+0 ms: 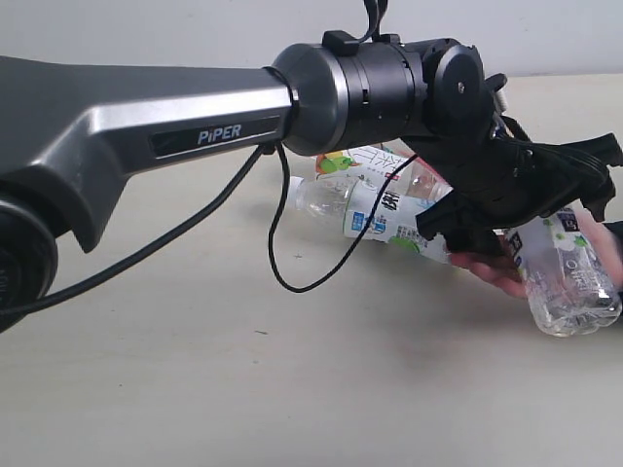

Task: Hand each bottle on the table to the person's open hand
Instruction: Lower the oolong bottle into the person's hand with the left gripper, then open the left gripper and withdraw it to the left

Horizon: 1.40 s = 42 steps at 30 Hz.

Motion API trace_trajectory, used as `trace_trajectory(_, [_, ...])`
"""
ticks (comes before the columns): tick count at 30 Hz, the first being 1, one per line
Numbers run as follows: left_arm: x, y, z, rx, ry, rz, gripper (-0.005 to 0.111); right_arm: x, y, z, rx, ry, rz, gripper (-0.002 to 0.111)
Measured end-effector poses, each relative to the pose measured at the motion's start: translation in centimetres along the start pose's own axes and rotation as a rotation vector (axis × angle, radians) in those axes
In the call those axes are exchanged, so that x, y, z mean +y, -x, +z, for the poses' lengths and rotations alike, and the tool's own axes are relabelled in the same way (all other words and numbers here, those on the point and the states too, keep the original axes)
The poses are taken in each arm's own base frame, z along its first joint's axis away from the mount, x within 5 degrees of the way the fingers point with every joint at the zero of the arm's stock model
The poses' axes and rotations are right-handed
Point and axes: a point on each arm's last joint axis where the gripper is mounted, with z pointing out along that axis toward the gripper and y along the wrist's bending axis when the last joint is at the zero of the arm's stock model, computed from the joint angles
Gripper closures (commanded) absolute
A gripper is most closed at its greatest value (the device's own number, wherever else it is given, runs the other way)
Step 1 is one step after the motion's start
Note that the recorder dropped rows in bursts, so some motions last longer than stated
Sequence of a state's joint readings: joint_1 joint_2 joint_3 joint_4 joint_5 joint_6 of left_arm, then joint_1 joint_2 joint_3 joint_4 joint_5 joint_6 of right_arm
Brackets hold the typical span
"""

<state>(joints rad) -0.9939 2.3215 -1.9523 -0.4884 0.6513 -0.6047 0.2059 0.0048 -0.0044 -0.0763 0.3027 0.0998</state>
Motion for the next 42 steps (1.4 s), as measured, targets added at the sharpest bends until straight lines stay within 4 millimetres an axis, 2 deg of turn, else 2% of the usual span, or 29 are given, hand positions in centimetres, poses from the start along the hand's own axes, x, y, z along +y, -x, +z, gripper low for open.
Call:
trace_trajectory(10, [-0.1,0.1,-0.2,-0.007,0.002,0.048,0.021,0.0,0.0,0.0,0.000,0.000,0.000,0.108])
trace_trajectory(20, [-1.2,-0.1,-3.1,0.023,0.034,0.161,0.021,0.0,0.0,0.0,0.000,0.000,0.000,0.108])
trace_trajectory(30, [-0.6,1.4,-9.2,0.057,0.198,0.399,0.021,0.0,0.0,0.0,0.000,0.000,0.000,0.108])
trace_trajectory(42, [-1.1,1.5,-17.5,0.025,0.439,0.742,0.021,0.0,0.0,0.0,0.000,0.000,0.000,0.108])
